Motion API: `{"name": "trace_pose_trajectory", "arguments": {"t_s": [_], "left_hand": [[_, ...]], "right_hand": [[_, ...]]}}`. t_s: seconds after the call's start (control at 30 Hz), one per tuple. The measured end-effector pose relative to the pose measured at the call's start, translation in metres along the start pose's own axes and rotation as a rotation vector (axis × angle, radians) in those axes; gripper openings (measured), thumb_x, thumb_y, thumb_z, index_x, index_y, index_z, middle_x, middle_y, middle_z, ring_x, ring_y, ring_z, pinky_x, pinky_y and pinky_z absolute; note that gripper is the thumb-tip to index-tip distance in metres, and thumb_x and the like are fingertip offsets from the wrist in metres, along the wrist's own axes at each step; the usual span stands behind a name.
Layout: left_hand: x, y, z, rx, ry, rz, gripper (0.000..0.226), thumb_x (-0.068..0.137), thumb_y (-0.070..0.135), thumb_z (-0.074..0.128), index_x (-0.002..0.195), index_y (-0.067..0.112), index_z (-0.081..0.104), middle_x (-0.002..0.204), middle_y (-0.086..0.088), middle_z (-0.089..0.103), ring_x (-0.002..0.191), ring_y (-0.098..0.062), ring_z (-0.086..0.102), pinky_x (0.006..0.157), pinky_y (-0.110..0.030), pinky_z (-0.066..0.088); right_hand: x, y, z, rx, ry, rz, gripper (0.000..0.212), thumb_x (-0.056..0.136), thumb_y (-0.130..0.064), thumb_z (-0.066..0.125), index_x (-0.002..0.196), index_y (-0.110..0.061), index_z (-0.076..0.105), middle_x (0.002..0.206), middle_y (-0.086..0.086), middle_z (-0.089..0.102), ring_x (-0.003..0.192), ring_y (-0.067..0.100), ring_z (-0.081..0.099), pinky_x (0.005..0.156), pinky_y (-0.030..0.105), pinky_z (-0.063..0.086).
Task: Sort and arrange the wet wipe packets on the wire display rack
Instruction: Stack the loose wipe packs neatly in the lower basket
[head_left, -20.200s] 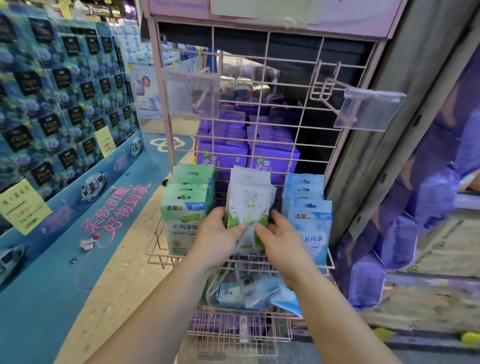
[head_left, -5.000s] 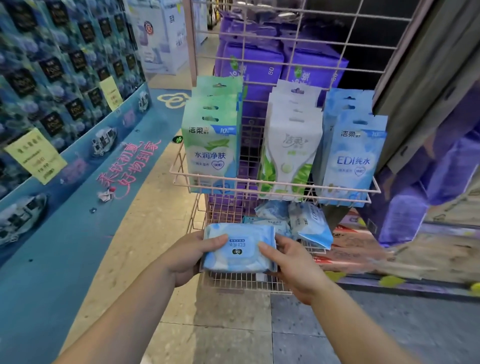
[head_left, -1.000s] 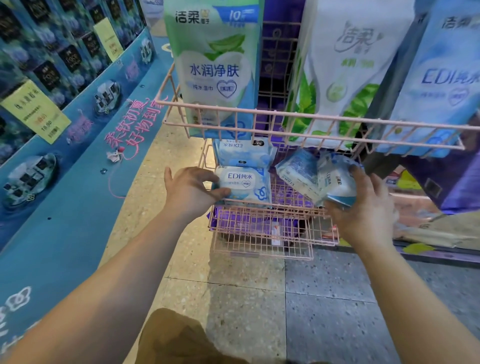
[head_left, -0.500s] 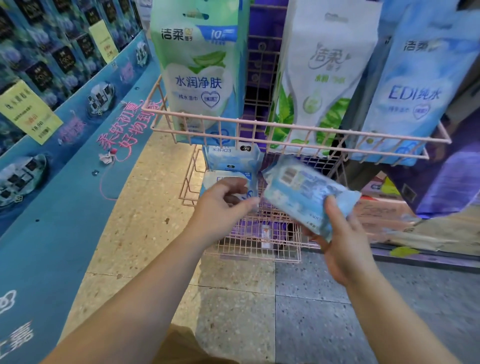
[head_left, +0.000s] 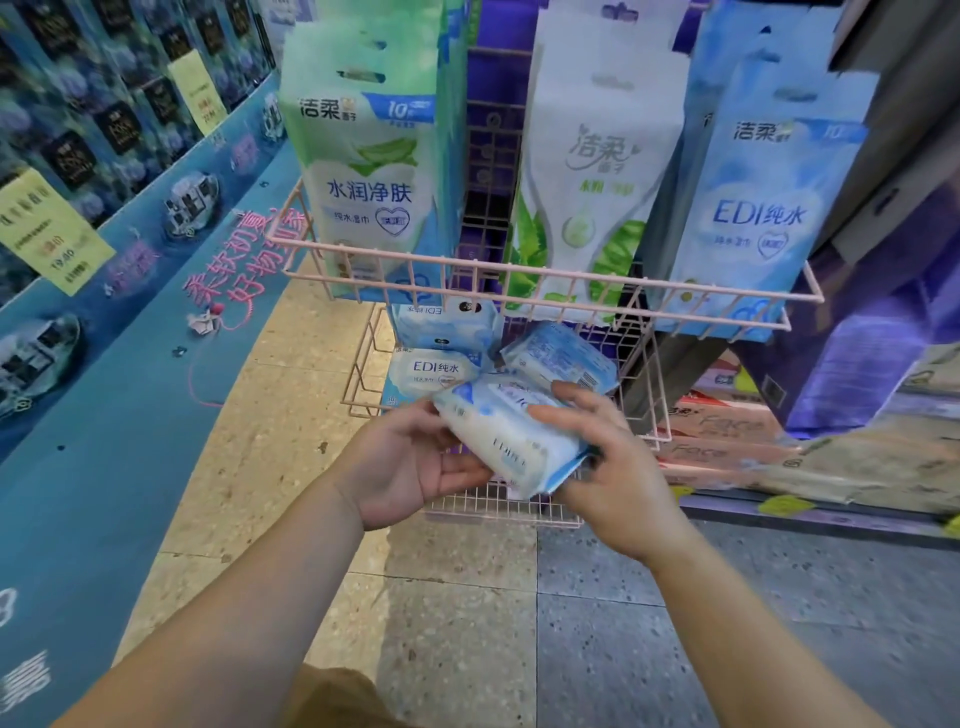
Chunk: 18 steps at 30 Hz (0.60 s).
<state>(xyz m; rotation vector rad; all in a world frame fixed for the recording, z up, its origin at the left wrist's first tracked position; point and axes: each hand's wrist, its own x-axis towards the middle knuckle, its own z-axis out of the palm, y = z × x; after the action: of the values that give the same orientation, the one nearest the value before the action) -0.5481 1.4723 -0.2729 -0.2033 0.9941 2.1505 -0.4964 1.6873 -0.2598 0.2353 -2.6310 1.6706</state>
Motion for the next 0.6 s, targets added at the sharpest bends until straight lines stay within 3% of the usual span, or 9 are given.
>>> {"name": "trace_pose_trajectory", "arguments": {"t_s": [0.07,0.13,0.23,0.3,0.37,0.43,0.5,0.53,0.6], "left_hand": [[-0.002,0.001,-0.003,-0.081,-0.013,-0.065,0.053,0.070,0.032,0.068,0.118,0.012,0.063,0.106,-0.016,0.068,0.092,-0.039,0.066,0.082,-0.052,0.055],[-0.002,-0.002,-0.003,0.066,0.099,-0.071,0.053,0.076,0.049,0.060,0.119,0.017,0.062,0.105,-0.011,0.069,0.090,-0.033,0.065,0.082,-0.051,0.053],[0.000,-0.004,0.002,0.122,0.222,0.004,0.046,0.071,0.032,0.064,0.113,0.017,0.060,0.097,-0.004,0.074,0.081,-0.022,0.069,0.073,-0.041,0.058],[0.000,-0.004,0.000,0.015,0.235,0.076,0.048,0.070,0.022,0.065,0.116,0.012,0.058,0.102,-0.009,0.074,0.083,-0.022,0.071,0.072,-0.040,0.059],[-0.001,-0.003,-0.003,-0.026,0.241,0.121,0.053,0.071,0.016,0.065,0.122,0.010,0.054,0.113,-0.013,0.070,0.089,-0.023,0.071,0.072,-0.039,0.060],[-0.003,-0.003,-0.006,0.018,0.227,0.122,0.052,0.071,0.014,0.065,0.121,0.011,0.056,0.111,-0.012,0.070,0.088,-0.024,0.071,0.071,-0.038,0.061],[-0.004,-0.004,-0.006,0.105,0.219,0.100,0.050,0.069,0.012,0.071,0.118,0.014,0.058,0.102,-0.010,0.073,0.083,-0.024,0.070,0.070,-0.038,0.059],[-0.005,-0.005,-0.005,0.145,0.223,0.088,0.052,0.068,0.010,0.074,0.118,0.015,0.059,0.099,-0.009,0.073,0.081,-0.024,0.069,0.069,-0.037,0.058],[-0.003,-0.010,-0.001,0.165,0.235,0.070,0.057,0.069,0.017,0.076,0.124,0.013,0.058,0.106,-0.010,0.071,0.085,-0.024,0.068,0.070,-0.035,0.057]], "right_hand": [[0.002,0.001,0.003,-0.145,0.008,-0.136,0.066,0.068,0.007,0.075,0.104,-0.048,0.066,0.138,-0.020,0.033,0.127,-0.019,0.029,0.102,0.004,0.028],[0.003,0.004,0.006,-0.225,-0.021,-0.213,0.063,0.071,-0.001,0.077,0.114,-0.046,0.063,0.144,-0.019,0.027,0.132,-0.016,0.024,0.106,0.006,0.025],[0.005,0.004,0.010,-0.218,0.016,-0.123,0.075,0.077,-0.001,0.071,0.125,-0.054,0.047,0.151,-0.012,0.023,0.134,-0.017,0.021,0.110,0.011,0.025],[0.006,-0.001,0.013,0.135,0.174,0.132,0.070,0.086,-0.002,0.060,0.126,-0.056,0.039,0.146,-0.007,0.041,0.122,-0.001,0.050,0.105,0.031,0.043],[0.010,-0.001,0.013,0.603,0.277,0.429,0.045,0.095,-0.010,0.050,0.127,-0.041,0.045,0.122,-0.006,0.062,0.096,0.016,0.067,0.089,0.042,0.054],[0.017,0.001,0.010,0.728,0.207,0.565,0.036,0.092,-0.037,0.056,0.127,-0.030,0.051,0.114,-0.004,0.069,0.098,0.024,0.068,0.091,0.048,0.052],[0.023,0.003,0.006,0.623,0.082,0.596,0.067,0.070,-0.057,0.072,0.128,-0.028,0.054,0.120,-0.003,0.068,0.109,0.022,0.064,0.098,0.049,0.048],[0.025,0.001,0.005,0.573,0.005,0.620,0.075,0.062,-0.055,0.076,0.127,-0.024,0.056,0.119,-0.001,0.068,0.109,0.021,0.064,0.096,0.045,0.049],[0.027,-0.003,0.003,0.566,-0.202,0.682,0.064,0.063,-0.037,0.077,0.121,-0.013,0.061,0.112,0.007,0.072,0.101,0.023,0.068,0.085,0.036,0.054]]}}
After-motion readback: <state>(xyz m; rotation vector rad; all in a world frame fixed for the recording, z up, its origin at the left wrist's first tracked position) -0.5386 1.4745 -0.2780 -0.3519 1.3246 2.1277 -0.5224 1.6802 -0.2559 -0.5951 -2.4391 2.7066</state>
